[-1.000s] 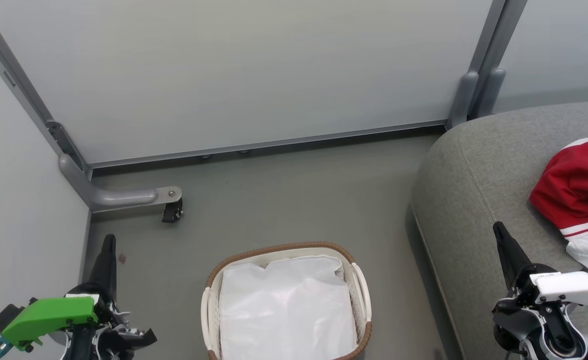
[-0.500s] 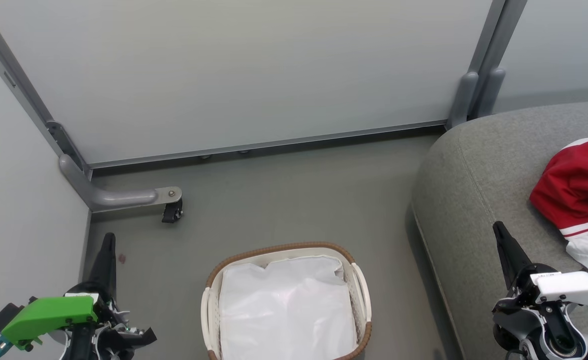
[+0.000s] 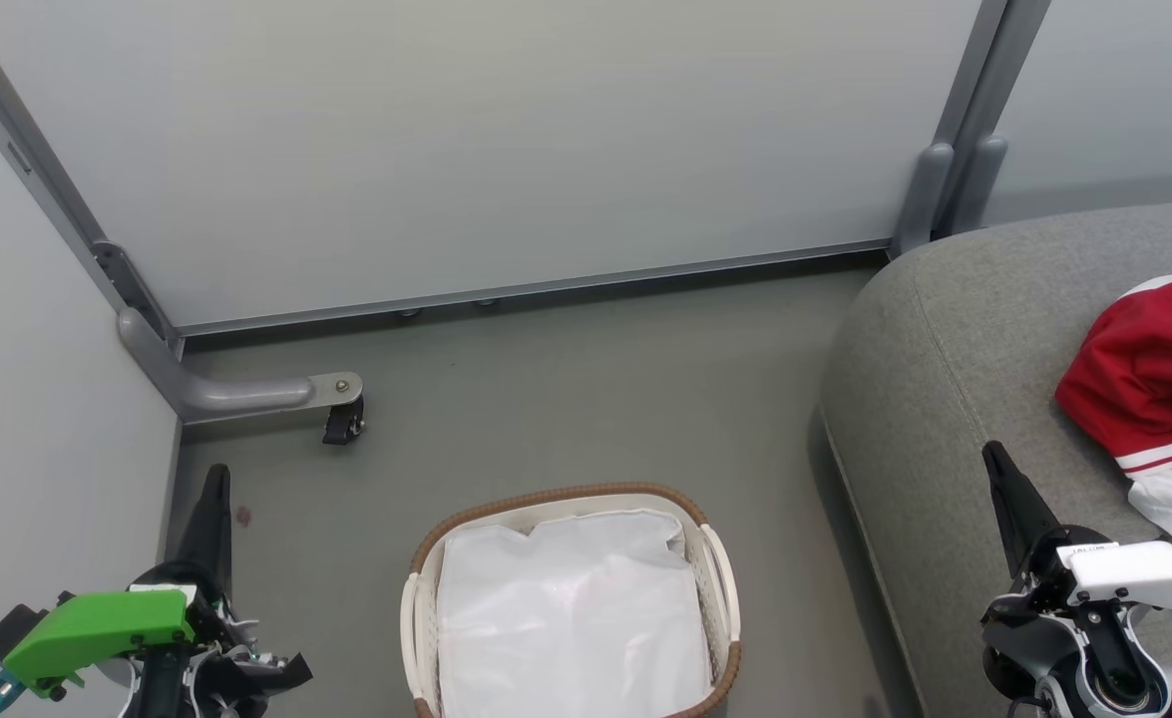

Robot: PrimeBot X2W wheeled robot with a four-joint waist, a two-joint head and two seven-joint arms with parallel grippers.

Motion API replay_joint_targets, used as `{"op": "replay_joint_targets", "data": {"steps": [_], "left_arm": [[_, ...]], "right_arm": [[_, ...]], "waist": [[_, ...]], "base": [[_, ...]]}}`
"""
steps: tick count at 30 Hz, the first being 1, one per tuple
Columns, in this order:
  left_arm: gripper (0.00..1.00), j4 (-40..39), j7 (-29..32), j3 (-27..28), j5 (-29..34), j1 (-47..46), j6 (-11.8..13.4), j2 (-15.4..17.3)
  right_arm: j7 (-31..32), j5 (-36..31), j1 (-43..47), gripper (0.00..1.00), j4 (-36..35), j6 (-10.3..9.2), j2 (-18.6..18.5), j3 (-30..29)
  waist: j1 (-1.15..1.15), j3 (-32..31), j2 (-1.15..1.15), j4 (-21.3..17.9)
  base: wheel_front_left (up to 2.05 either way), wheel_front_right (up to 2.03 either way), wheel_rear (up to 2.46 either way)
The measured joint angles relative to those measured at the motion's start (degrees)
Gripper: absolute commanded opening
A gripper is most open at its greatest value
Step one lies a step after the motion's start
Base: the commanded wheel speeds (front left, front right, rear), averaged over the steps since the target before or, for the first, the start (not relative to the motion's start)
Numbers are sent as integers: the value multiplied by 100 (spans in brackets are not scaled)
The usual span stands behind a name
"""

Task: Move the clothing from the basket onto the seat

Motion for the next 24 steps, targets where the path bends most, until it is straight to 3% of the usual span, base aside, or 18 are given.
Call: {"op": "replay_joint_targets", "data": {"steps": [24], "left_arm": [[0, 0, 0, 0, 0, 0, 0, 0]], "right_arm": [[0, 0, 0, 0, 0, 0, 0, 0]], "waist": [[0, 0, 0, 0]], "base": [[0, 0, 0]]}}
